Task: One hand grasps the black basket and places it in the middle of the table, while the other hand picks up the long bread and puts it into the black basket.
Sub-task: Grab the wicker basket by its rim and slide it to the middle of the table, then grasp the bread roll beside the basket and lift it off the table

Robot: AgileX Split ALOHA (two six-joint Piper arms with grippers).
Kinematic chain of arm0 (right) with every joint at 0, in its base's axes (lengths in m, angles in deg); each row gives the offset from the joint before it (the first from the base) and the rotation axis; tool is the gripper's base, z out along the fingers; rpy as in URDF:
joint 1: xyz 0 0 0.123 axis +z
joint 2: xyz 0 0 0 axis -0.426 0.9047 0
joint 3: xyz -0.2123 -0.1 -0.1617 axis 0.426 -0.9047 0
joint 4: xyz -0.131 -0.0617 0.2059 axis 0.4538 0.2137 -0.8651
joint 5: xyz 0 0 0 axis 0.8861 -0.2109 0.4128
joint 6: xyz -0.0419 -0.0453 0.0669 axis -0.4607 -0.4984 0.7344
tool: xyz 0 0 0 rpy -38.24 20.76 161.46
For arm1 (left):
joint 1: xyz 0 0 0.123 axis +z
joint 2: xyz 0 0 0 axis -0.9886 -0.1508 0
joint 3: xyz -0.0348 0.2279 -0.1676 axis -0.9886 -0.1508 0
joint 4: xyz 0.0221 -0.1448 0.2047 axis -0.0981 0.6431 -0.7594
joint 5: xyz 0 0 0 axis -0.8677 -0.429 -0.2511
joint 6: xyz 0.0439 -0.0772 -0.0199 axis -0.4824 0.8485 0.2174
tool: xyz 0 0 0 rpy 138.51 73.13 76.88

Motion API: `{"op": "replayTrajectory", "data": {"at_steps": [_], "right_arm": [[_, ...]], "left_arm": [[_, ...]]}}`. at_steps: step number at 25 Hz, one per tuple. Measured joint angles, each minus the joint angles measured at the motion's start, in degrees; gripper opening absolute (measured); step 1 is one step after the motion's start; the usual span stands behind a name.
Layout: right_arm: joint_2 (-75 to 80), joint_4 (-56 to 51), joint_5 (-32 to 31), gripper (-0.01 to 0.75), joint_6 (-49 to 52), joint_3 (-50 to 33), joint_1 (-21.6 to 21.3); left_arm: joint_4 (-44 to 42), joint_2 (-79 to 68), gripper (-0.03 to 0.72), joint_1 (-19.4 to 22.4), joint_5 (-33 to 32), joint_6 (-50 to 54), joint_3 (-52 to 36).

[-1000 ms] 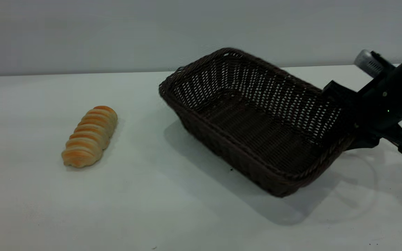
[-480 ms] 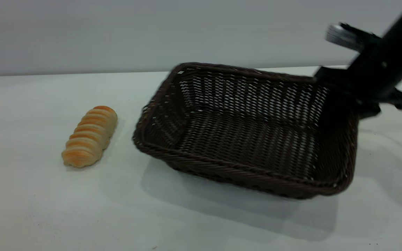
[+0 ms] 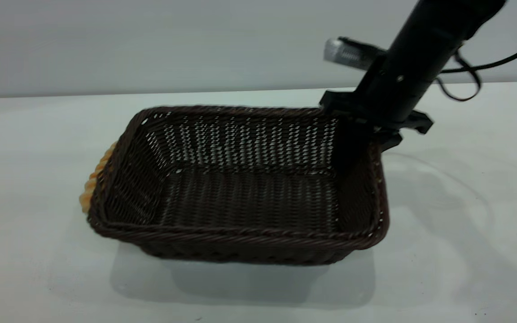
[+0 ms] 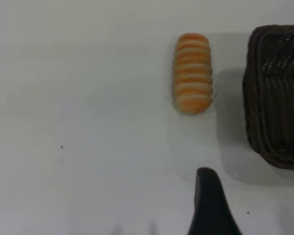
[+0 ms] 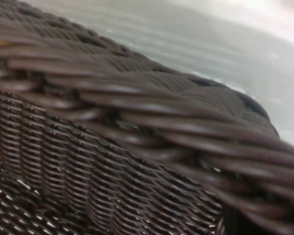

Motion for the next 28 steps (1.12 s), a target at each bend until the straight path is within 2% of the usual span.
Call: {"op": "replayTrajectory", "data": {"at_steps": [4,6,9,12,14,18,22,28], "right_arm": [[2.1,1.1,-1.7,0.196,1.8,1.9,0.1],[2.2,1.3,-2.8,0.257,2.1,2.3,-0.2],[2.2,2.2,-5.0,0.395,2.2,3.9,-0.3],[2.2,3.3,-9.8,0.516,2.6,7.0,-0.8],[2.2,4.5,-14.6,0.558,3.1,10.3,-2.0],[2.2,8.1,-21.7,0.580,5.3,18.7,-5.5],[0.0,13.5,-22.2,0.580,7.7,22.6,-8.1],[-9.6,28.5,-23.4,0.555,11.5,22.7,-8.2]], "left_arm": [[0.0,0.0,0.487,0.0,-1.1,0.0,0.0],[0.0,0.0,0.487,0.0,-1.1,0.0,0.0],[0.0,0.0,0.487,0.0,-1.1,0.0,0.0],[0.0,0.0,0.487,0.0,-1.1,0.0,0.0],[0.0,0.0,0.487,0.0,-1.1,0.1,0.0],[-0.6,0.0,0.487,0.0,-1.2,0.1,0.0],[-0.6,0.0,0.487,0.0,-1.4,0.2,0.0],[-0.6,-0.2,0.487,0.0,-1.4,0.2,0.0]]}}
